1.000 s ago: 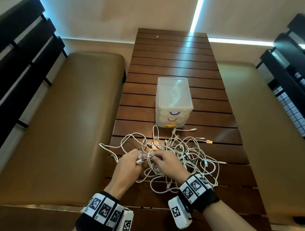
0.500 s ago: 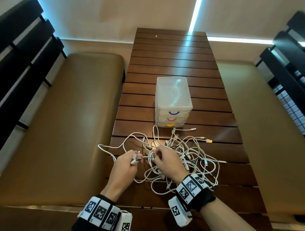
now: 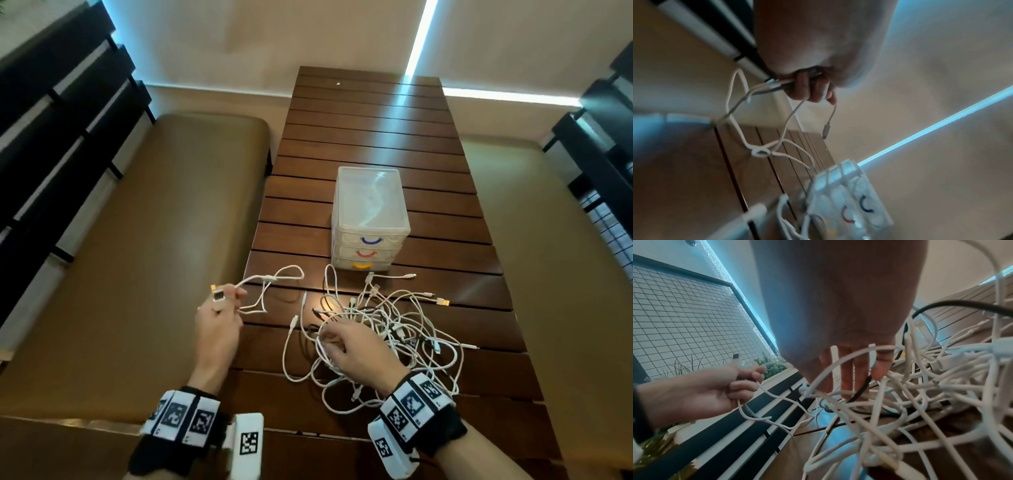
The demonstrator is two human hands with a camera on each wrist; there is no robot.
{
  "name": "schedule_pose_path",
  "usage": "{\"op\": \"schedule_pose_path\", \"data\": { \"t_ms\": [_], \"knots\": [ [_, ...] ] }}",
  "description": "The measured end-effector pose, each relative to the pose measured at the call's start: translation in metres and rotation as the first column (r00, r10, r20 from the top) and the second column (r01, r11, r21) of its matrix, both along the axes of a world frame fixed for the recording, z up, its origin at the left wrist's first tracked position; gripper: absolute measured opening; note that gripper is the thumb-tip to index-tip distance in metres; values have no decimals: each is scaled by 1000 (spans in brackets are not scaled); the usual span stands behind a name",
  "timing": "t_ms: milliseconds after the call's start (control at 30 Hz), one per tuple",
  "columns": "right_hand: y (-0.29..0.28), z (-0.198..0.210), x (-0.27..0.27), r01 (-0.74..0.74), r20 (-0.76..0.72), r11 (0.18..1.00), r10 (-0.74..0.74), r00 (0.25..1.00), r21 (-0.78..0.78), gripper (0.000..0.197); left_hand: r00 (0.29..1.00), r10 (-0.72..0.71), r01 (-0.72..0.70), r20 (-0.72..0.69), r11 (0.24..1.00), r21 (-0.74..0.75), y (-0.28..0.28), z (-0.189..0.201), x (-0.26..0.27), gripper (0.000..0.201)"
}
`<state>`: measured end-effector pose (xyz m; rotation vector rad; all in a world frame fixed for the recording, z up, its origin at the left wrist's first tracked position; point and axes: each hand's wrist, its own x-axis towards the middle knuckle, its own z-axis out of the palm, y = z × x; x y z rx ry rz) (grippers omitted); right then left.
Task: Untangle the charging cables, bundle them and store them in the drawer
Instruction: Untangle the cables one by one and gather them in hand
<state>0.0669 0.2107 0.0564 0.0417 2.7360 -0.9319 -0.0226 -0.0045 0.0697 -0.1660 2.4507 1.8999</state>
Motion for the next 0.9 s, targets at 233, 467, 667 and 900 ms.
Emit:
{"op": "schedule_pose_path", "data": {
  "t_ms": [233,467,667,900],
  "knots": [
    [-12,0,-3,135,-208,989,-121,971,56,14,976,216,-217,-25,958,-189,-59,-15,-36,30],
    [-74,4,-6,-149,-181,986,161,970,80,20,971,238,-225,10,927,-299,-83,-26,-35,24],
    [-88,-28,-4,-225,179,907,170,969,356,37,973,150,-128,176,983,-133,-75,-25,-18,33],
    [-67,-34,-3,-286,210,897,224,952,338,20,952,-170,180,253,984,-15,-52,-24,-3,63]
  ]
}}
